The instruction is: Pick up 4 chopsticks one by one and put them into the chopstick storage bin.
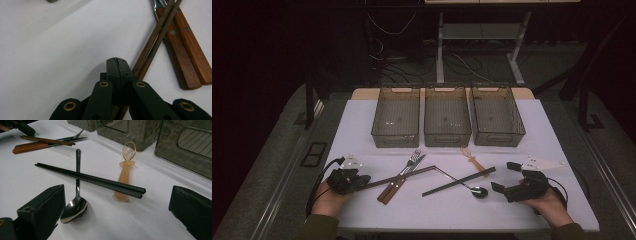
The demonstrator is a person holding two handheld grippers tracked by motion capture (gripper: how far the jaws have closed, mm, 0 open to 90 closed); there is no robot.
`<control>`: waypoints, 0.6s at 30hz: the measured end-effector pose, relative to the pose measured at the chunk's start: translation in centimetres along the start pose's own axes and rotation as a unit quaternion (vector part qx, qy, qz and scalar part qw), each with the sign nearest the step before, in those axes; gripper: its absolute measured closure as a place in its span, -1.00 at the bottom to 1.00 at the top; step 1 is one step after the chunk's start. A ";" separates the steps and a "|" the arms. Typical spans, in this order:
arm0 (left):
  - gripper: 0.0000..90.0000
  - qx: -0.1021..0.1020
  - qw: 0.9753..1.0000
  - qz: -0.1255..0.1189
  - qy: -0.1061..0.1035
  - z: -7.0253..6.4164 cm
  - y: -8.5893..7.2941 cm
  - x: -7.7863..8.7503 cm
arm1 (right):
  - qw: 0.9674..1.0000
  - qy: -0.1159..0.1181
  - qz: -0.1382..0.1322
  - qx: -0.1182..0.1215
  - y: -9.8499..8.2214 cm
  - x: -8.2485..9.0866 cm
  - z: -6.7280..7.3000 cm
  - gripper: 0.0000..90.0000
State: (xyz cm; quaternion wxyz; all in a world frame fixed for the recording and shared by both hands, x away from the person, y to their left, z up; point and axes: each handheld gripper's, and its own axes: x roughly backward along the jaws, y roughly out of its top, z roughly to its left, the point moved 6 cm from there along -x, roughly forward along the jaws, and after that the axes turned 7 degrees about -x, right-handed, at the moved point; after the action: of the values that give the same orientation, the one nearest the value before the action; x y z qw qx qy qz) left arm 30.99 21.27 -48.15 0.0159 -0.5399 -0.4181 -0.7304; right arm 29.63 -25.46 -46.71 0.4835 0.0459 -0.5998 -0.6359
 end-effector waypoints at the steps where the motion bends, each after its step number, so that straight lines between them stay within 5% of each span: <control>1: 0.98 0.000 1.000 0.001 -0.001 0.0 -0.1 0.0 | 1.000 0.000 0.001 -0.001 0.0 0.0 0.0 -0.98; 18: 0.98 -0.004 1.000 0.000 -0.009 -1.5 -0.6 0.6 | 1.000 0.000 0.001 0.001 0.0 0.0 0.0 -0.98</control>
State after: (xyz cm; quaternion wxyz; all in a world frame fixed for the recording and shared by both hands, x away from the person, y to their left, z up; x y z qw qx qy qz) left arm 29.29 20.97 -48.13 0.0103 -0.5464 -0.4148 -0.7275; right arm 29.60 -25.42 -46.72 0.4839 0.0458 -0.6005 -0.6350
